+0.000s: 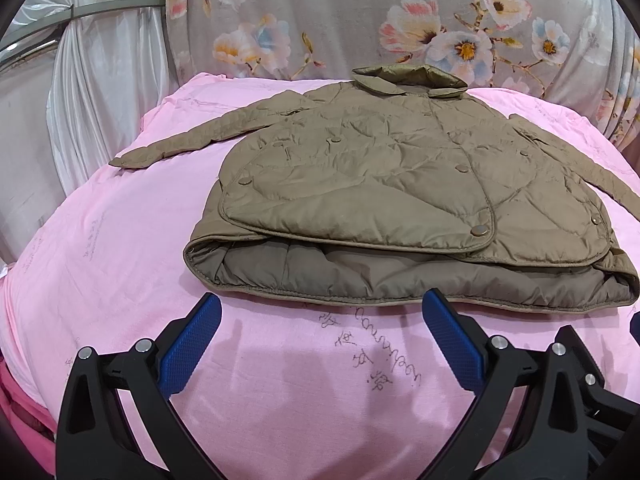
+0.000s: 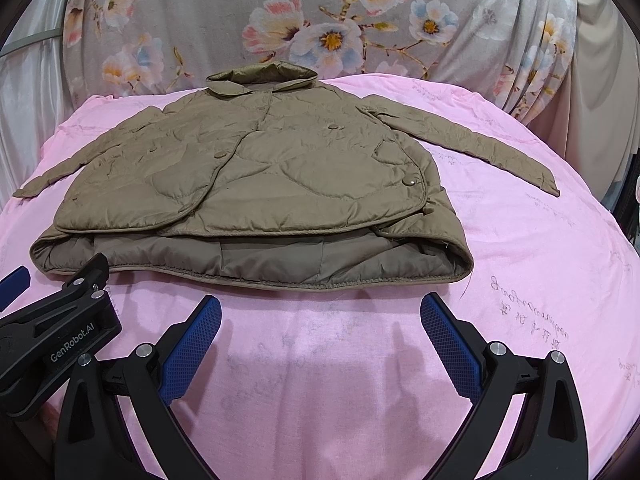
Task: Fold large clothes
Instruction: 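Grasp the jacket's folded hem with the right tool and lift it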
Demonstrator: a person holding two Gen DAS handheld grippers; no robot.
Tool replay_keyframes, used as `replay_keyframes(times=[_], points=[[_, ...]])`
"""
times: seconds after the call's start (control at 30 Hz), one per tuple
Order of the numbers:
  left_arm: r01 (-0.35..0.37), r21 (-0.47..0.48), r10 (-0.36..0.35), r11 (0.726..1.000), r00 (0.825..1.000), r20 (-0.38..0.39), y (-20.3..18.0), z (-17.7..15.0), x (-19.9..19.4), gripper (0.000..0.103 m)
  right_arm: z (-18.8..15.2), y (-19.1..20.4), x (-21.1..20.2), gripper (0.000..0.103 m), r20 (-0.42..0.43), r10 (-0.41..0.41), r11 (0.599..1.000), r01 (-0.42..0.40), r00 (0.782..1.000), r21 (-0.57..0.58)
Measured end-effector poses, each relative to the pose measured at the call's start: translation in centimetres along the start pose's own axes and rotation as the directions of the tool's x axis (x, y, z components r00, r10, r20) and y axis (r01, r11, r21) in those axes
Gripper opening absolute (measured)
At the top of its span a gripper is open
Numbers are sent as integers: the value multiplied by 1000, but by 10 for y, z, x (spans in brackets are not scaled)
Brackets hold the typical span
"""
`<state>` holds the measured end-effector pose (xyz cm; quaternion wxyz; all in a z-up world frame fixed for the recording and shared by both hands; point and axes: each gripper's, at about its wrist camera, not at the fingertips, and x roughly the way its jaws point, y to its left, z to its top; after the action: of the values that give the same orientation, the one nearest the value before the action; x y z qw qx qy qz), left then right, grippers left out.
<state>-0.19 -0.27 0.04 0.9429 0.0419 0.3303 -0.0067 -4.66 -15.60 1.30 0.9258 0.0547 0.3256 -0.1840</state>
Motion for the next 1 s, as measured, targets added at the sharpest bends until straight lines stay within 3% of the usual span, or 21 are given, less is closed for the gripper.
replay_keyframes(times=[0.33, 0.47, 0.57, 0.63, 0.7, 0.83, 0.9, 1.0], points=[[26, -16, -27, 1000, 998, -54, 12, 10, 5, 98, 18, -6, 14, 98, -103, 74, 997, -76, 992, -11], [7, -30, -7, 1000, 1000, -28, 24, 36, 4, 98, 54, -55, 24, 98, -72, 41, 999, -39, 997, 36], [16, -49, -17, 999, 1000, -11, 32, 58, 7, 98, 88, -120, 43, 98, -54, 41, 984, -31, 998, 176], [-9, -65, 10, 998, 1000, 12, 37, 75, 11, 98, 104, -163, 58, 98, -38, 58, 953, -44, 998, 299], [-21, -72, 23, 997, 999, 26, 41, 90, 16, 98, 116, -212, 81, 98, -32, 65, 894, -44, 997, 445], [-24, -67, 25, 997, 1000, 6, 43, 112, 34, 98, 123, -292, 130, 98, -37, 60, 730, -18, 998, 683], [-31, -77, 31, 997, 999, 7, 46, 118, 43, 98, 123, -315, 147, 98, -37, 47, 678, -4, 998, 735], [-62, -69, 63, 996, 998, 17, 47, 122, 54, 98, 123, -337, 165, 98, -58, -6, 637, 49, 998, 769]])
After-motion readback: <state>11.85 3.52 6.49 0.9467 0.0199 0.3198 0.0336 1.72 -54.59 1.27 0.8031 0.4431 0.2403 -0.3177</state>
